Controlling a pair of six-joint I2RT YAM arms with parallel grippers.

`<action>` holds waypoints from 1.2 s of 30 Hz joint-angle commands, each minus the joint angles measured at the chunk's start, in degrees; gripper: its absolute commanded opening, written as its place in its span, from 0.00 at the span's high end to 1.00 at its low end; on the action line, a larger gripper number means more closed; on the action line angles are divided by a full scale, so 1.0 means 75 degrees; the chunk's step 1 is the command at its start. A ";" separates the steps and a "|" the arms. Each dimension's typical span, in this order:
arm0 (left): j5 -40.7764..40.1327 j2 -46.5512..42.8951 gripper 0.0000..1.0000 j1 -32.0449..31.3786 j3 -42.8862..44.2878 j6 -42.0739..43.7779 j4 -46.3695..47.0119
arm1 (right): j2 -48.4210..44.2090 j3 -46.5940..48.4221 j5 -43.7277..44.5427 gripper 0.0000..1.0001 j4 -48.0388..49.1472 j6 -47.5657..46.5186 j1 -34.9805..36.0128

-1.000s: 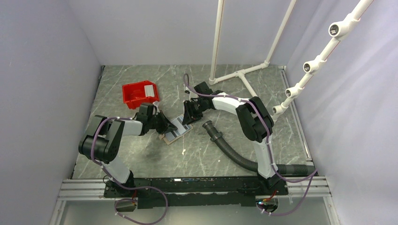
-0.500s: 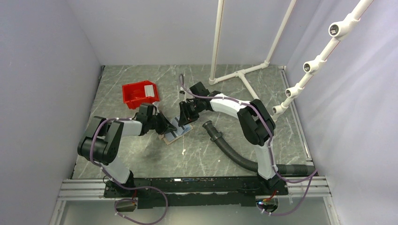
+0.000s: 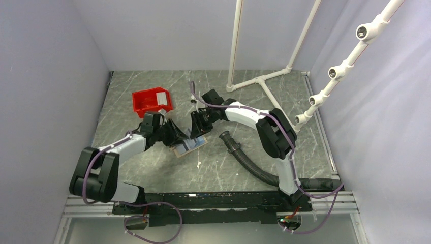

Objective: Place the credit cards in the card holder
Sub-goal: Insert the credit card into the card holder.

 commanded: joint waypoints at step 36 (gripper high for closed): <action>-0.0121 -0.2619 0.46 0.1469 0.0779 0.0709 -0.3141 | -0.0052 0.0546 0.2825 0.51 -0.0783 -0.0432 0.0440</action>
